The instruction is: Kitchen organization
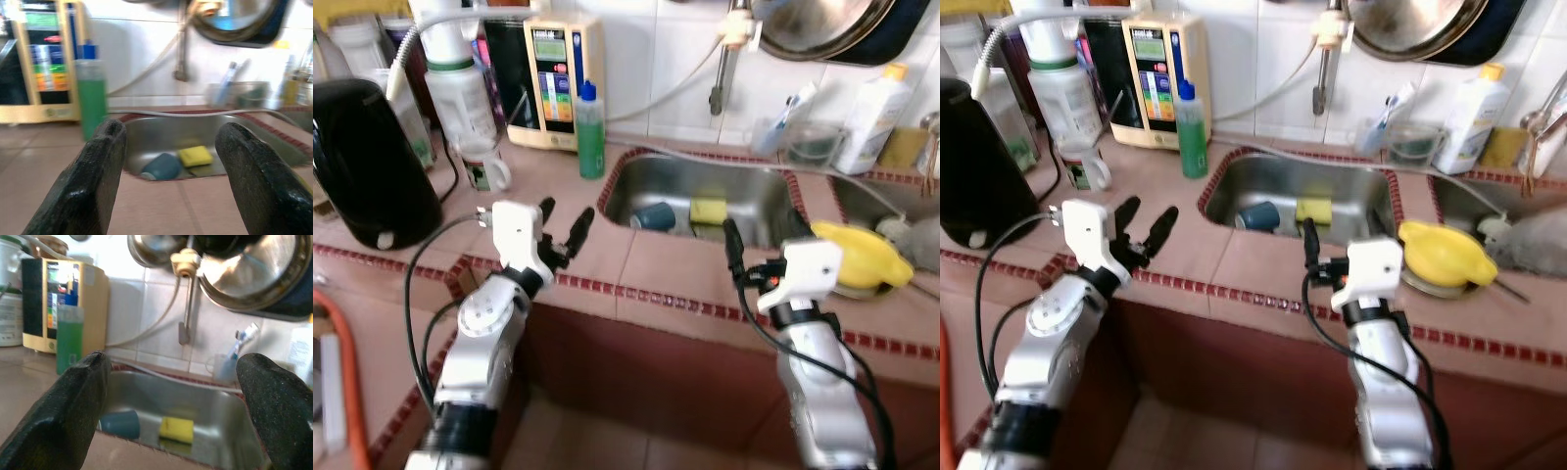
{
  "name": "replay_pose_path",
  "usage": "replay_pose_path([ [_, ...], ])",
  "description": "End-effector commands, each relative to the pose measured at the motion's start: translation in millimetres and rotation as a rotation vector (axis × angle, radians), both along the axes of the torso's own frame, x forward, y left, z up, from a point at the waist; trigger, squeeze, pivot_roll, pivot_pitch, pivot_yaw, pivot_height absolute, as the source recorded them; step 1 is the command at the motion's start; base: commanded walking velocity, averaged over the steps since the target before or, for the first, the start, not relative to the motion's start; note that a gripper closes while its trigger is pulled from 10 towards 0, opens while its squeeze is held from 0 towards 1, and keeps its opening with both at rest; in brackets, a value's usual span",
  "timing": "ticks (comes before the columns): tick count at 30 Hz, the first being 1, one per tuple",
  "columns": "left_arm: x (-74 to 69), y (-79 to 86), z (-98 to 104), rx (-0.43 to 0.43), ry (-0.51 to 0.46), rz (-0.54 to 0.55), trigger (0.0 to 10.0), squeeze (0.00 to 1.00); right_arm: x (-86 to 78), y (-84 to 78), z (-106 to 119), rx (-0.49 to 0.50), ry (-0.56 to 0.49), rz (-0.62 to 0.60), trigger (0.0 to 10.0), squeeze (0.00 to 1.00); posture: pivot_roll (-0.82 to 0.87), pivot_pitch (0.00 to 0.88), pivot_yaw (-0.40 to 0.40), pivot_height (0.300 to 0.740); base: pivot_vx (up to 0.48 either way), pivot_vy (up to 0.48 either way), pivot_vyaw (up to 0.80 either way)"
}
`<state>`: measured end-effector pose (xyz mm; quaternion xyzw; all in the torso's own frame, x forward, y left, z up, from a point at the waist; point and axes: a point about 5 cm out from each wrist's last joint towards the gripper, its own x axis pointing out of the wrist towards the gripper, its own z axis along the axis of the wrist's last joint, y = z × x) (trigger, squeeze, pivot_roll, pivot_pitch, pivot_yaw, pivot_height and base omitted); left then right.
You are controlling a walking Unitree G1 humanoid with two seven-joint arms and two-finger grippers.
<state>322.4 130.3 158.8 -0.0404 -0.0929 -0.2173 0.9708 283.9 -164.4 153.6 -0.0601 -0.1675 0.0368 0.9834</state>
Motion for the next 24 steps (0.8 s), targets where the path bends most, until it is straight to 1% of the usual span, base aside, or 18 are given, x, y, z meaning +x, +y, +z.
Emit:
replay_pose_path([
  [1,1.5,2.3,4.1,0.015,-0.021,0.008,10.0,0.0,1.6,0.4,-0.2,0.008,0.003,-0.005,10.0,0.0,-0.11,0.0,0.053,0.74,0.0,0.0,0.0],
  [4,1.6,1.9,4.7,0.034,-0.033,-0.004,10.0,0.0,3.0,-1.8,-2.0,0.015,0.022,-0.021,10.0,0.0,-0.11,0.0,0.055,0.74,0.0,0.0,0.0],
  [12,3.9,0.3,6.1,0.012,-0.04,-0.012,10.0,0.0,7.8,-5.6,0.5,0.013,0.02,-0.038,10.0,0.0,-0.12,0.0,0.057,0.74,0.0,0.0,-0.76],
  [16,3.8,-1.0,6.1,0.004,-0.036,-0.019,10.0,0.0,8.0,-6.0,1.2,0.005,0.018,-0.038,10.0,0.0,-0.12,0.0,0.054,0.74,0.0,-0.39,-0.74],
  [17,3.4,-1.1,5.2,0.004,-0.033,-0.021,10.0,0.0,6.6,-5.9,3.3,0.0,-0.005,-0.029,10.0,0.0,-0.12,0.0,0.052,0.74,0.0,-0.48,0.0],
  [24,3.2,1.6,1.1,0.007,-0.021,-0.009,10.0,0.0,3.9,-8.1,2.7,-0.009,-0.003,-0.027,10.0,0.0,-0.13,0.0,0.043,0.74,0.0,-0.48,0.0],
])
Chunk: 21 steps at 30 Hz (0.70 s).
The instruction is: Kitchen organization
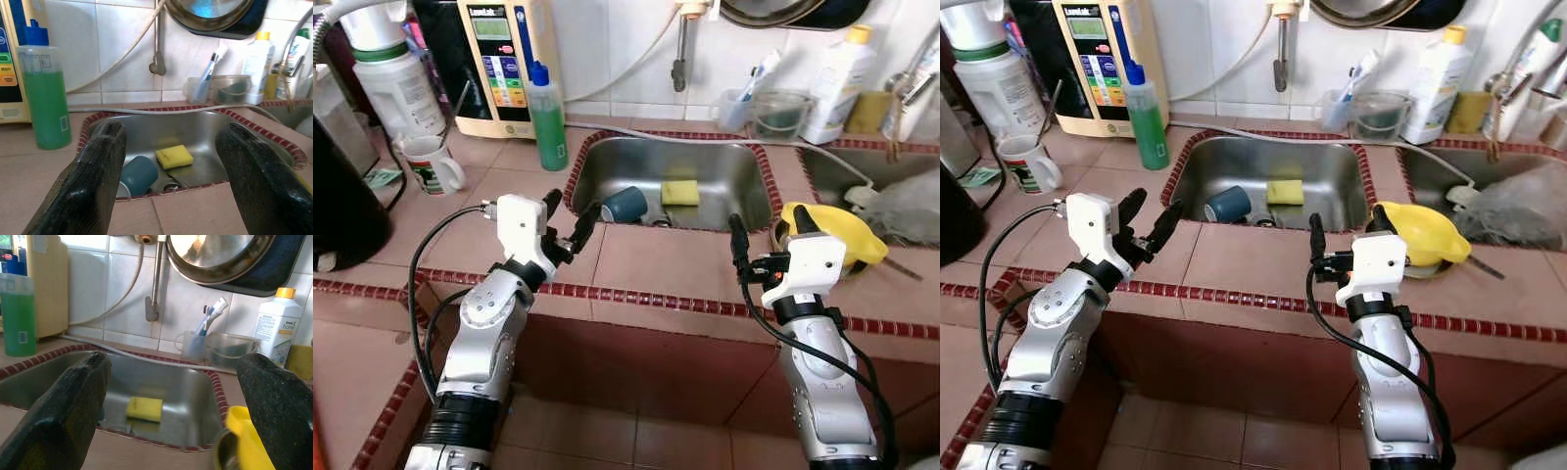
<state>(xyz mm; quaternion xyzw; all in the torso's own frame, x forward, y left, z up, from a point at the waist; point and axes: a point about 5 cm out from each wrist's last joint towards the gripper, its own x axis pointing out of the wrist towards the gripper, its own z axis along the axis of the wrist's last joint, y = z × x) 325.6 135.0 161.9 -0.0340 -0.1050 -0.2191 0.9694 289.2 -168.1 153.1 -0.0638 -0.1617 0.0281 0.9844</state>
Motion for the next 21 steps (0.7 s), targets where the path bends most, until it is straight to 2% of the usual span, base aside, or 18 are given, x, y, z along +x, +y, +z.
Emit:
replay_pose_path([
  [1,-0.1,-3.3,-2.2,-0.001,0.006,-0.007,10.0,0.0,-1.6,-4.6,3.1,-0.004,-0.013,-0.006,10.0,0.0,-0.13,0.0,0.041,0.74,0.0,-0.48,0.0],
  [21,-1.0,-4.8,-2.7,-0.01,0.011,-0.014,10.0,0.0,-1.7,-3.0,1.0,-0.017,0.0,0.012,10.0,0.0,-0.13,0.0,0.036,0.74,0.0,-0.48,0.0],
])
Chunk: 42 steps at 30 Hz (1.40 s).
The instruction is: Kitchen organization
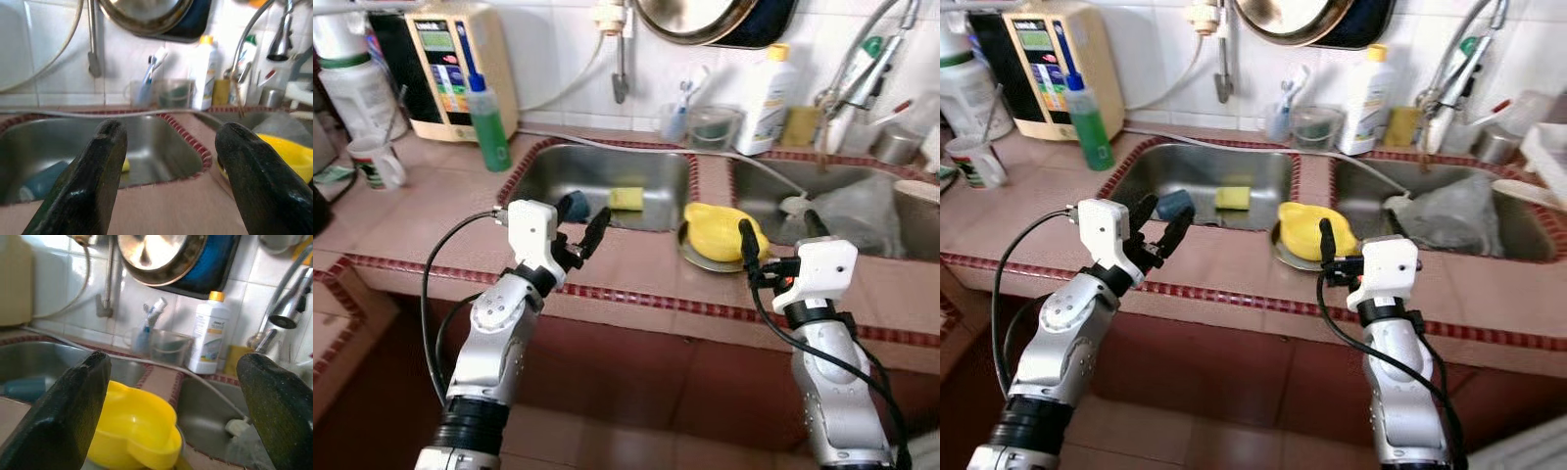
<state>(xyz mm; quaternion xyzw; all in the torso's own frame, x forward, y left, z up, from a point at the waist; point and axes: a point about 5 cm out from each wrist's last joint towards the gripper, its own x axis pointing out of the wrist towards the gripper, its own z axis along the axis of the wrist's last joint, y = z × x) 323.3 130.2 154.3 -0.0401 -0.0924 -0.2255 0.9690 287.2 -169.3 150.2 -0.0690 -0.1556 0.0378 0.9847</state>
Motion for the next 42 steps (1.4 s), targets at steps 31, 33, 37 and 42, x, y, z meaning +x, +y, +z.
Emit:
replay_pose_path([
  [31,-6.0,-3.0,-1.1,0.004,0.021,-0.041,10.0,0.0,-6.7,3.1,-4.6,-0.015,0.022,0.026,10.0,0.0,-0.13,0.0,0.038,0.74,0.193,-0.208,0.0],
  [33,-6.0,-3.1,-1.2,0.001,0.022,-0.042,10.0,0.0,-6.6,2.9,-4.6,-0.015,0.022,0.025,10.0,0.0,-0.13,0.0,0.038,0.74,0.48,0.0,0.0],
  [37,-7.1,-3.3,0.8,-0.037,0.01,-0.035,10.0,0.0,-6.3,3.1,-4.5,-0.016,0.022,0.025,10.0,0.0,-0.13,0.0,0.037,0.74,0.24,0.0,0.0],
  [42,-6.8,-4.0,3.6,-0.04,-0.002,-0.038,10.0,0.0,-6.2,3.3,-4.5,-0.019,0.023,0.027,10.0,0.0,-0.13,0.0,0.038,0.74,0.0,0.0,0.0],
])
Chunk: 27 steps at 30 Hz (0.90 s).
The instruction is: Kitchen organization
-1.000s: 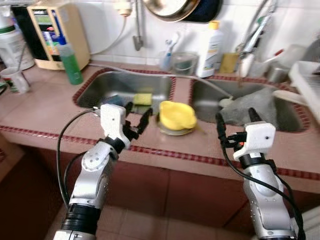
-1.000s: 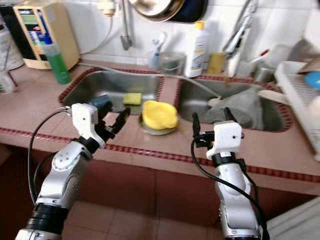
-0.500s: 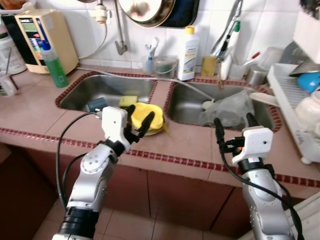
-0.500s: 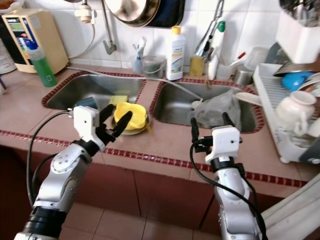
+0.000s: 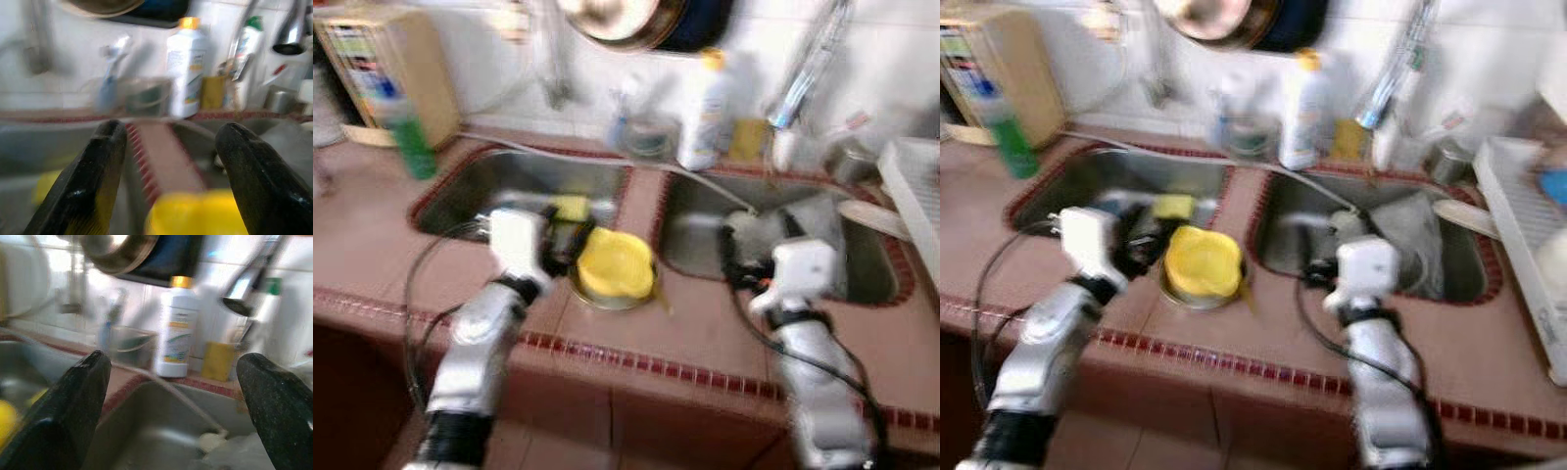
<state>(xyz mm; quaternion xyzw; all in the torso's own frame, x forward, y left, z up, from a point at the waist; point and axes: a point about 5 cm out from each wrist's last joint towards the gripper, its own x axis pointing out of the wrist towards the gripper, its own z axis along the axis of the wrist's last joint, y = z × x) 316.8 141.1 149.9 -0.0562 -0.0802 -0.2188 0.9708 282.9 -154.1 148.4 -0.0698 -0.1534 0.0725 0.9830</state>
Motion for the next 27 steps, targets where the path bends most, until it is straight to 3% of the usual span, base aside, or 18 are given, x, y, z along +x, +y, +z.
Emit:
replay_pose_path([
  [1,-0.2,-14.9,8,-0.013,-0.035,-0.048,10.0,0.0,-1.9,-11.9,-3,-0.007,0.014,-0.041,10.0,0.0,-0.13,0.0,0.038,0.74,0.0,0.0,0.0],
  [13,2.5,-10.9,13,0.004,0.008,-0.069,10.0,0.0,1.8,-22.8,-7,0.012,0.112,-0.114,10.0,0.0,-0.13,0.0,0.045,0.74,0.0,0.0,0.0],
  [19,-0.6,-13.8,19,0.141,-0.013,-0.119,10.0,0.0,7.6,-37.8,-2,0.125,0.206,-0.145,10.0,0.0,-0.13,0.0,0.044,0.74,0.0,0.0,0.0],
  [24,-5.0,-15.0,19,0.159,0.025,-0.164,10.0,0.0,6.9,-43.0,11,0.137,0.175,-0.108,10.0,0.0,-0.14,0.0,0.042,0.74,0.0,0.0,0.0],
  [27,-13.5,-11.5,21,0.186,0.041,-0.251,10.0,0.0,4.2,-47.9,22,0.086,0.145,-0.084,10.0,0.0,-0.14,0.0,0.036,0.74,0.0,0.0,0.0],
])
